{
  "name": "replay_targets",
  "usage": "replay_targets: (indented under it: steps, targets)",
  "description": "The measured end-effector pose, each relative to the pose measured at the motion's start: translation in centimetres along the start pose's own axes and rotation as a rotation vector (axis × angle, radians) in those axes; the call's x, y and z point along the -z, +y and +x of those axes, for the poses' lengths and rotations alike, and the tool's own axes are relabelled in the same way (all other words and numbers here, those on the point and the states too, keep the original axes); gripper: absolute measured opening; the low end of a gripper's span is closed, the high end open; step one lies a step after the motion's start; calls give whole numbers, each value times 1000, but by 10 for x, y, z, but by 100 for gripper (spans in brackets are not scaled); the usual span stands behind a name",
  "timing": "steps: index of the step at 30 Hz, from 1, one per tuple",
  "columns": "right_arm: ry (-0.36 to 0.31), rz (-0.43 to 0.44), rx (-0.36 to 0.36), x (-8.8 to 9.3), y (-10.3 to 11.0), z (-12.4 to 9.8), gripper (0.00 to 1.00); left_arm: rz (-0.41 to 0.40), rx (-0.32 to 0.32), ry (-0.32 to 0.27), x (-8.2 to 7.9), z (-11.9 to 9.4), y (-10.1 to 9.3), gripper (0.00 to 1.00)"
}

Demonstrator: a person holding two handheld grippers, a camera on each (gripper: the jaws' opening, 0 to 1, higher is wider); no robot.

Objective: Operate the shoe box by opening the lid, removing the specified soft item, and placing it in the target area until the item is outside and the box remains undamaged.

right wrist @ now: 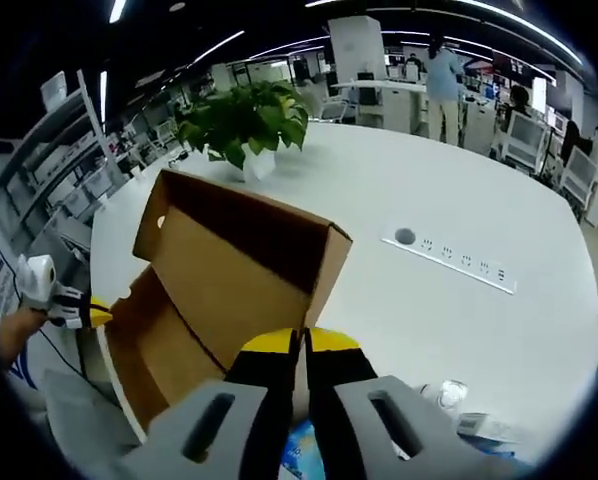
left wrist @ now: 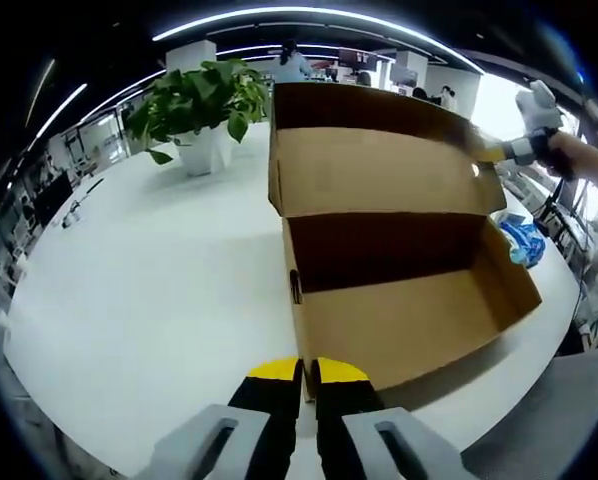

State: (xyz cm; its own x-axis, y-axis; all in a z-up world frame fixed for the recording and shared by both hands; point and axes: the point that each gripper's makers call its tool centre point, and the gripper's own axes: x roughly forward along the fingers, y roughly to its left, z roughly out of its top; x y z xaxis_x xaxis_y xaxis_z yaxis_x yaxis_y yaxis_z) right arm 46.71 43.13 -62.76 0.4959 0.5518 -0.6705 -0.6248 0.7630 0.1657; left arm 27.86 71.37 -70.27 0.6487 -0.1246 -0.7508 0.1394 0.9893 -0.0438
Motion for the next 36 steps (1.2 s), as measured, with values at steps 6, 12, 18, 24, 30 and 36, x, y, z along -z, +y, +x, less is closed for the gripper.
replay_targets:
  steps: [6,12,18,24,30,36]
  targets:
    - [-29,-17,-1,3,9,-11,1,-7,-1,-3,0,0,0,4]
    - [-50,-23,1,6,15,-19,1,-8,0,-8,0,0,1,4]
    - [-69,-33,6,11,22,-26,1,-8,1,-13,0,0,0,4]
    - [-85,-45,13,17,30,-33,1,-7,4,-17,0,0,0,4]
    - [-110,-72,37,25,38,-40,1,-10,10,-18,0,0,0,4]
    - [-133,-81,55,33,44,-45,2,-10,16,-22,0,-1,0,5]
